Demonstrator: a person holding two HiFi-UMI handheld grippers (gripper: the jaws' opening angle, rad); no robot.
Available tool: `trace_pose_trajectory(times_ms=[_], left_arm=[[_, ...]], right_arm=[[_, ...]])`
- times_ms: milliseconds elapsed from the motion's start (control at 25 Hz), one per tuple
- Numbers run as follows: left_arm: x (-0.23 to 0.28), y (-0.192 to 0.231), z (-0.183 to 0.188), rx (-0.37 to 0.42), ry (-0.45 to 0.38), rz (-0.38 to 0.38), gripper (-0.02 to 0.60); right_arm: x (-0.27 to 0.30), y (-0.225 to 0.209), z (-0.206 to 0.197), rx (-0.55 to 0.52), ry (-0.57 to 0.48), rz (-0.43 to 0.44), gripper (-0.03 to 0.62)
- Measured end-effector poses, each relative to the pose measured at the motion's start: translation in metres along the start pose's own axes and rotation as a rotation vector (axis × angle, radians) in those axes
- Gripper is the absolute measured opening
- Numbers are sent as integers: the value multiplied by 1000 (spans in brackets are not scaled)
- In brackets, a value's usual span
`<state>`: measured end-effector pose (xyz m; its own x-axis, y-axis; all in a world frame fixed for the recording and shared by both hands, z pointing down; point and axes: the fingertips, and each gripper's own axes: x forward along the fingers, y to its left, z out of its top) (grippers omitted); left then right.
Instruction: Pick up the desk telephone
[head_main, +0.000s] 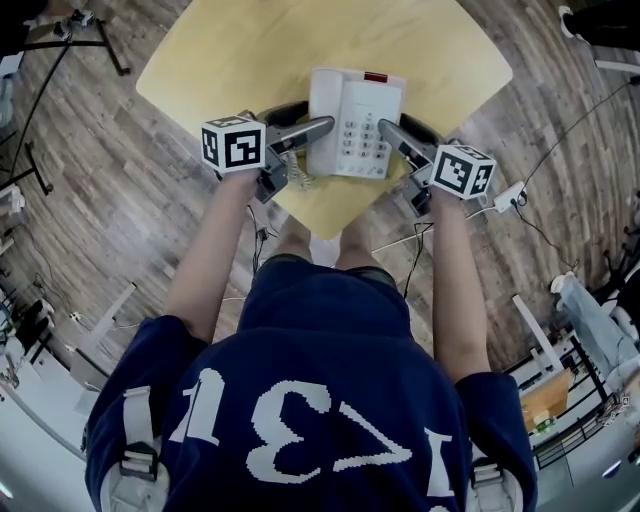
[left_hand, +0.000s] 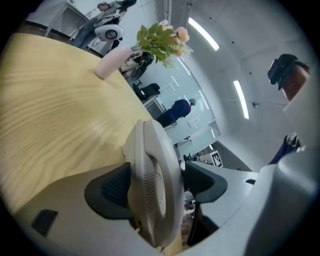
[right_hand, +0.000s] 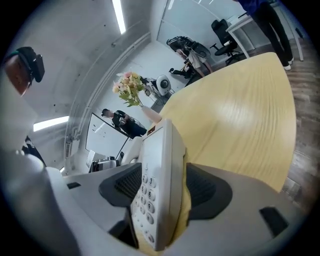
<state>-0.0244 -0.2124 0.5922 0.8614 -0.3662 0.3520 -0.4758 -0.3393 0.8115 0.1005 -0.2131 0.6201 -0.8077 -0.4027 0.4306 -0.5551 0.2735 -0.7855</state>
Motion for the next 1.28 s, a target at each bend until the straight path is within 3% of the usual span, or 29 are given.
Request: trace_pose_trajectory(times_ms=[200, 360, 520, 720, 960, 1280], left_arm=[[6, 5, -2, -3, 41, 15, 327], [6, 6, -2, -2, 30, 15, 325], [1, 3, 1, 3, -1, 51, 317], [-11, -29, 8, 175, -9, 127, 308], [-43, -83, 45, 324, -110, 125, 302], [-66, -173, 114, 523, -295, 89, 298]], right_arm=[[12, 2, 2, 26, 20, 24, 253], [11, -4, 6, 105, -23, 9, 250], [8, 0, 9, 80, -72, -14, 225], [-6, 27, 17, -2, -110, 20, 225], [-29, 85, 50, -99, -220, 63, 225], [-79, 163, 131, -305, -372, 132, 224]])
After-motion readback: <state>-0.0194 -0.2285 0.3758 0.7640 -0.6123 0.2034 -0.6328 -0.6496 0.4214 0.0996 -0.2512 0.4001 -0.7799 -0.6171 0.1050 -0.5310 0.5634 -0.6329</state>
